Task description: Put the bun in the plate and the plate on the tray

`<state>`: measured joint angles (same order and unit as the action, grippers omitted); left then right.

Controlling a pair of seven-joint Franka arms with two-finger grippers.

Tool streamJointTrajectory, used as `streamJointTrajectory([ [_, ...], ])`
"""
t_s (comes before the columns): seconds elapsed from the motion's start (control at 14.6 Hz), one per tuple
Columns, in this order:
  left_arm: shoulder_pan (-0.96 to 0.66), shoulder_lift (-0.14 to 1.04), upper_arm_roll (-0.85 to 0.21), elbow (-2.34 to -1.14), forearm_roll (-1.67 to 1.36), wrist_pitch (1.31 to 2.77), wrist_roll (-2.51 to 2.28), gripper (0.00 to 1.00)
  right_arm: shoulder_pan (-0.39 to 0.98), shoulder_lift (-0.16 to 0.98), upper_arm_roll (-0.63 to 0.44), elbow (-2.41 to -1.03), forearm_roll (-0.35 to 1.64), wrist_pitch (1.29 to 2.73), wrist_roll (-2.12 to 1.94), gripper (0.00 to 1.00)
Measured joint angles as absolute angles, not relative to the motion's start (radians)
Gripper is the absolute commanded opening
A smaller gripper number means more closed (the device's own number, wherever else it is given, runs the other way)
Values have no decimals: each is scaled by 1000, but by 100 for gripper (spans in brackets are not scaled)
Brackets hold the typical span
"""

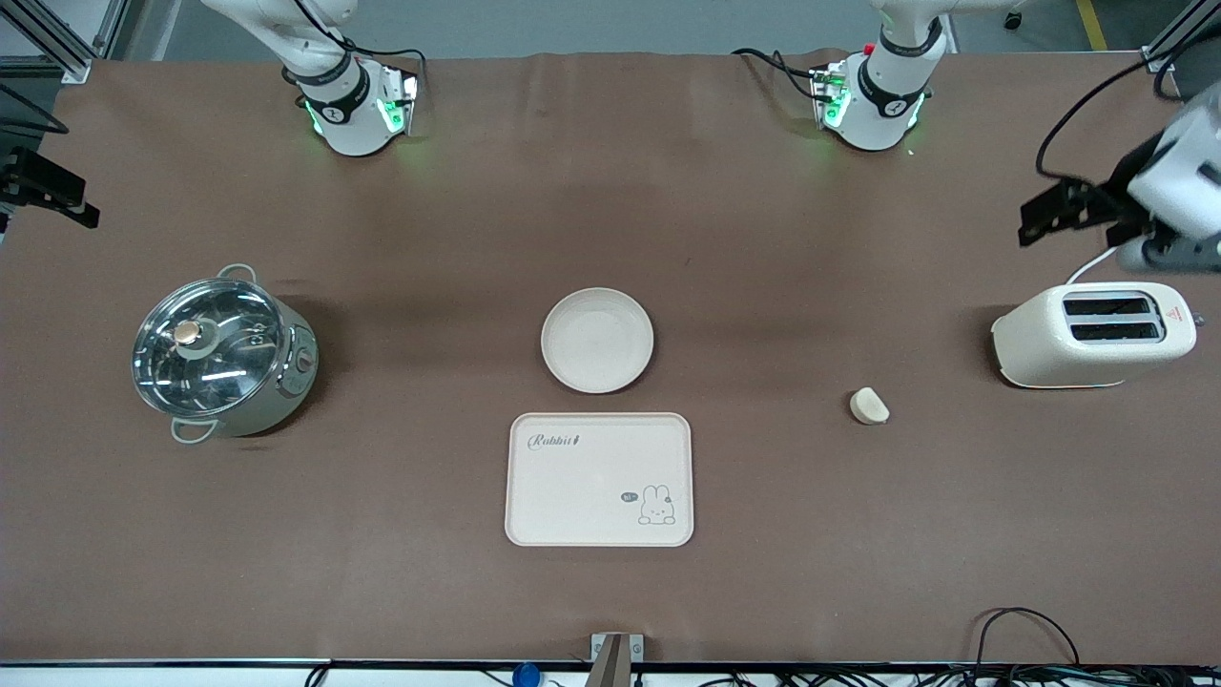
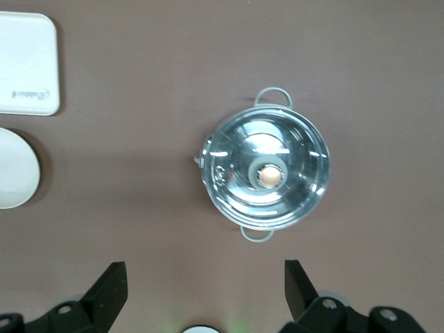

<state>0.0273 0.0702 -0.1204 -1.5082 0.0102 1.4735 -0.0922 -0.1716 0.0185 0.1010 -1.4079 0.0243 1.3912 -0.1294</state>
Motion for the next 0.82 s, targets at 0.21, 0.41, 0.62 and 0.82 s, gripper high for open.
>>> streamJointTrajectory([
  [0.21,27,158,-121,-1542,10,1587,-228,100,-147,24,102,-1413,63,1418,-127,100],
  [0.41,27,194,-124,-1682,10,1801,-375,100,-107,42,103,-1470,65,1474,-89,100],
  [0.62,27,230,-140,-1855,10,2069,-501,100,-54,61,104,-1566,95,1550,1,100],
  [0.82,25,323,-155,-1961,10,2313,-615,100,25,66,107,-1690,126,1604,170,100],
])
